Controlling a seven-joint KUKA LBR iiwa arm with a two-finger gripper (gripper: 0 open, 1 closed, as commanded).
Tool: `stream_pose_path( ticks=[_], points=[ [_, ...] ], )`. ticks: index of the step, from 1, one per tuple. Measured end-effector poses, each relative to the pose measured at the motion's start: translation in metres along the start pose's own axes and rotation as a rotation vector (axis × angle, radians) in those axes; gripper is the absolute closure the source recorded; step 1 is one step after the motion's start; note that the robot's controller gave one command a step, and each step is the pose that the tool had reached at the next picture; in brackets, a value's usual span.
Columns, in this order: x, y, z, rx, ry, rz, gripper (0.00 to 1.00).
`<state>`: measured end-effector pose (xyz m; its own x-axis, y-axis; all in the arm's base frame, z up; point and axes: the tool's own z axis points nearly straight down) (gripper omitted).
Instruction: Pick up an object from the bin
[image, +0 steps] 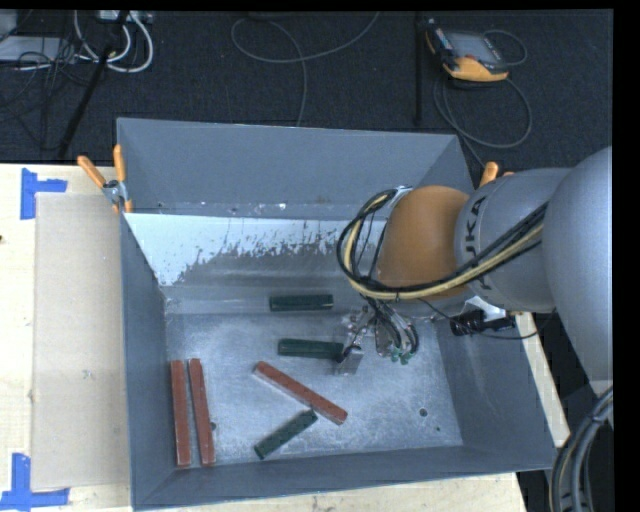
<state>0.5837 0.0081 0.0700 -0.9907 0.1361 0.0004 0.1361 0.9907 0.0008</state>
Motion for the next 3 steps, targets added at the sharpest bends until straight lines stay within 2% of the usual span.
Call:
stream_pose_path(
  ticks=[1,2,3],
  points=[
    [-0.005,-0.005,-0.156,-0.001,-0.010,-0.021,1.00],
    [-0.013,0.045,-0.093,-0.001,0.004,0.037,1.00],
    [-0.014,0.043,-0.097,0.000,0.000,0.039,0.00]
  ],
)
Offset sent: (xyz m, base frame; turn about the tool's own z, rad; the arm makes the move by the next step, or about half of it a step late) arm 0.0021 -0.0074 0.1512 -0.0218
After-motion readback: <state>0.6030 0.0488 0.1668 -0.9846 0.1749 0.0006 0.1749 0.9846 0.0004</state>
